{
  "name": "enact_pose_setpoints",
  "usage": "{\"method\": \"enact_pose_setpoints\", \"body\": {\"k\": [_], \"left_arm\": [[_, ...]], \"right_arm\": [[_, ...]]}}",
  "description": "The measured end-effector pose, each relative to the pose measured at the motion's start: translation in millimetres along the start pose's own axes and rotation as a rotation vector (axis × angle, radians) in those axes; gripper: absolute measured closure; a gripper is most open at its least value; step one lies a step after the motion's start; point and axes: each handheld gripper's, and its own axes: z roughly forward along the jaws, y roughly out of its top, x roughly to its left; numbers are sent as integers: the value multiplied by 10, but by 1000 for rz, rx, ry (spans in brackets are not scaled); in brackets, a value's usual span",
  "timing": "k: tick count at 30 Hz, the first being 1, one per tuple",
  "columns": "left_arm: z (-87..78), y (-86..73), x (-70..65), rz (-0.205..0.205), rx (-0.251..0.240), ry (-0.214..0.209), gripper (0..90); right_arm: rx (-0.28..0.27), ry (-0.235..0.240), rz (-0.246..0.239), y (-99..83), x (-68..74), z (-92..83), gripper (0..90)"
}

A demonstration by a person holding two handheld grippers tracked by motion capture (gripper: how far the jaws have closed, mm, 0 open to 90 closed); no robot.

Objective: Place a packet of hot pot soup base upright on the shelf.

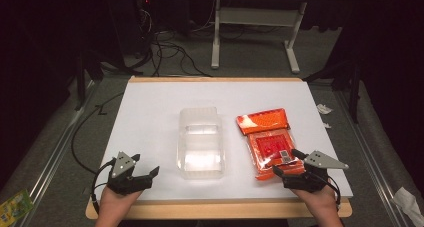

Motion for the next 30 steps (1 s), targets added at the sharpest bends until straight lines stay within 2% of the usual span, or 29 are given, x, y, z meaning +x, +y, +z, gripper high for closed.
{"method": "enact_pose_setpoints", "body": {"k": [1,3,7,10,13,14,15,16,18,19,21,22,23,25,29,30], "left_arm": [[0,0,0,0,0,0,209],[11,1,32,-26,-15,-8,219],[21,8,58,-37,-18,-9,230],[24,2,70,-43,-12,-5,235],[8,-14,64,-49,-11,-6,241],[-1,-13,62,-53,-13,-11,242],[-10,-7,60,-62,-22,-21,242],[-19,3,59,-64,-29,-31,248],[-17,16,54,-57,-36,-31,251],[-9,14,56,-55,-33,-31,254],[10,8,63,-58,-21,-33,254],[17,6,71,-54,-15,-34,255],[17,6,71,-54,-15,-34,258],[15,4,73,-55,-15,-34,262],[4,2,67,-55,-15,-36,266],[-3,4,66,-55,-20,-33,266]], "right_arm": [[-4,8,7,-4,-7,0,100],[-8,17,21,-6,-5,6,102],[-7,30,8,7,32,13,123],[2,62,4,9,79,42,154],[26,103,5,-2,168,98,172],[51,130,-8,-17,240,164,197],[51,130,-8,-17,240,164,197],[83,157,-22,-33,293,252,228],[100,172,-32,-40,321,293,261],[128,187,-60,-58,382,370,295],[146,192,-64,-67,414,397,311],[167,199,-93,-91,453,436,374],[167,199,-93,-91,453,436,374],[191,209,-112,-131,460,431,471],[217,192,-143,-167,447,403,524],[244,172,-158,-189,421,413,530]]}}
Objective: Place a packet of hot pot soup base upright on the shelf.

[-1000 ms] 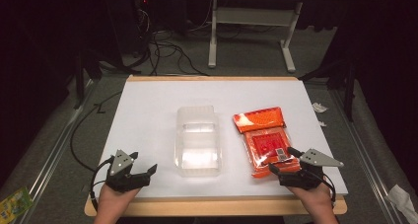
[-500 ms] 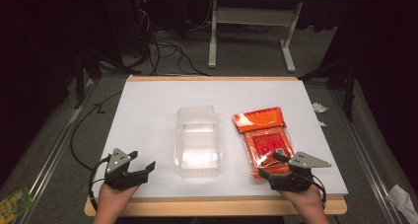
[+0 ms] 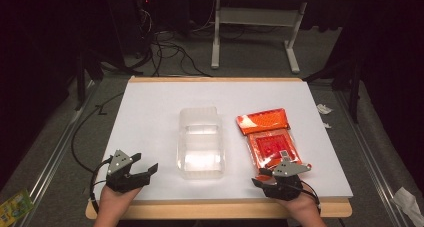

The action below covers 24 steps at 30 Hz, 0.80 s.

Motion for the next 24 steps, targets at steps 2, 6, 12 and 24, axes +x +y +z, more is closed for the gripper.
{"method": "enact_pose_setpoints", "body": {"k": [2,6,12,24], "left_arm": [[-4,0,2,2,0,2,266],[-11,1,13,-4,-3,4,267],[-15,-3,31,-13,-6,7,268],[-41,-10,56,-19,-7,3,273]], "right_arm": [[15,-16,-13,-23,-15,15,530],[23,-31,-55,-38,7,34,530],[25,-70,-104,-56,6,47,644],[20,-72,-68,-21,-27,30,900]]}}
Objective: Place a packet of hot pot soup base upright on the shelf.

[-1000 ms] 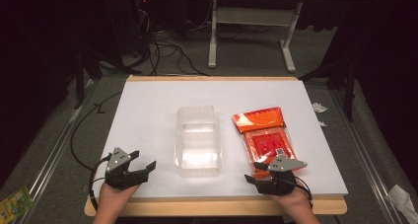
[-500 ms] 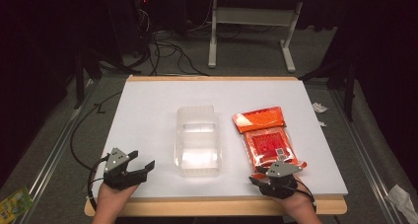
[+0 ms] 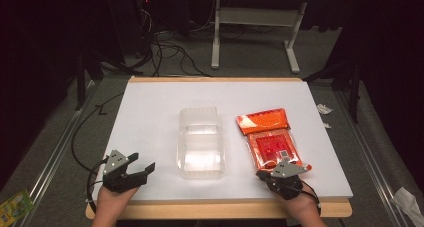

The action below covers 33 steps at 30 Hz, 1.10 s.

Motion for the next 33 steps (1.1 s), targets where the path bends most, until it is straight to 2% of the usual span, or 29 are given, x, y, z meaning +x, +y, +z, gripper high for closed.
{"method": "enact_pose_setpoints", "body": {"k": [3,4,9,13,14,17,19,21,23,27,28,29,30,31,32,33], "left_arm": [[10,-1,-3,-2,-1,-1,274],[16,-5,-5,3,7,-1,274],[15,-5,3,-4,2,2,274],[10,-7,11,-3,5,2,275],[3,-7,16,-8,0,4,275],[0,-10,16,-7,0,5,275],[-2,-9,14,-5,2,5,275],[-8,-6,16,-5,0,5,275],[-7,-10,14,-3,3,6,275],[-15,-10,17,-2,3,6,276],[-19,-11,20,-3,2,6,276],[-22,-15,23,-4,3,7,276],[-22,-19,26,-5,4,8,277],[-23,-21,29,-6,6,9,277],[-27,-21,33,-8,3,11,276],[-27,-21,33,-8,3,11,277]], "right_arm": [[-17,27,45,-7,-49,-15,900],[-32,46,81,-10,-74,-32,900],[-46,56,82,-1,-65,-41,900],[-44,79,59,34,25,-28,900],[-38,91,29,69,99,-6,900],[-39,107,11,114,181,16,900],[-29,135,-13,189,322,62,900],[-28,145,-20,212,368,90,900],[-16,161,-58,282,477,157,900],[-4,159,-45,297,485,199,892],[-39,185,-16,298,452,161,825],[-39,185,-16,298,452,161,825],[-88,189,17,309,412,73,768],[-88,189,17,309,412,73,768],[-132,164,49,310,343,-21,716],[-132,164,49,310,343,-21,716]]}}
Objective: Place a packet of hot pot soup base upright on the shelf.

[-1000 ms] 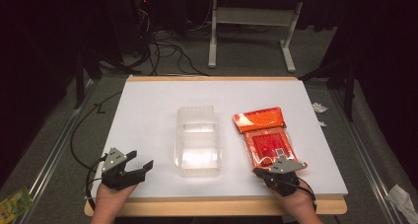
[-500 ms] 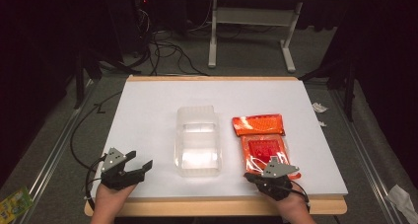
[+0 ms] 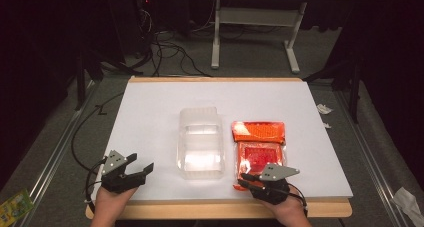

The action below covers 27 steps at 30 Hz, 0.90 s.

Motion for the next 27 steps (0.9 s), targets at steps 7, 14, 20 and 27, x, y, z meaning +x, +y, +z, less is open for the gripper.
{"method": "enact_pose_setpoints", "body": {"k": [7,14,20,27], "left_arm": [[4,-2,-19,5,-1,1,277],[23,-12,-12,7,8,-1,277],[30,-32,-16,1,8,6,277],[10,-58,19,-16,-1,23,277]], "right_arm": [[-93,-116,146,-46,-386,-246,543],[-120,-244,272,-145,-841,-331,424],[-107,-278,348,-202,-1189,-286,359],[-97,-261,443,-194,-1639,-173,280]]}}
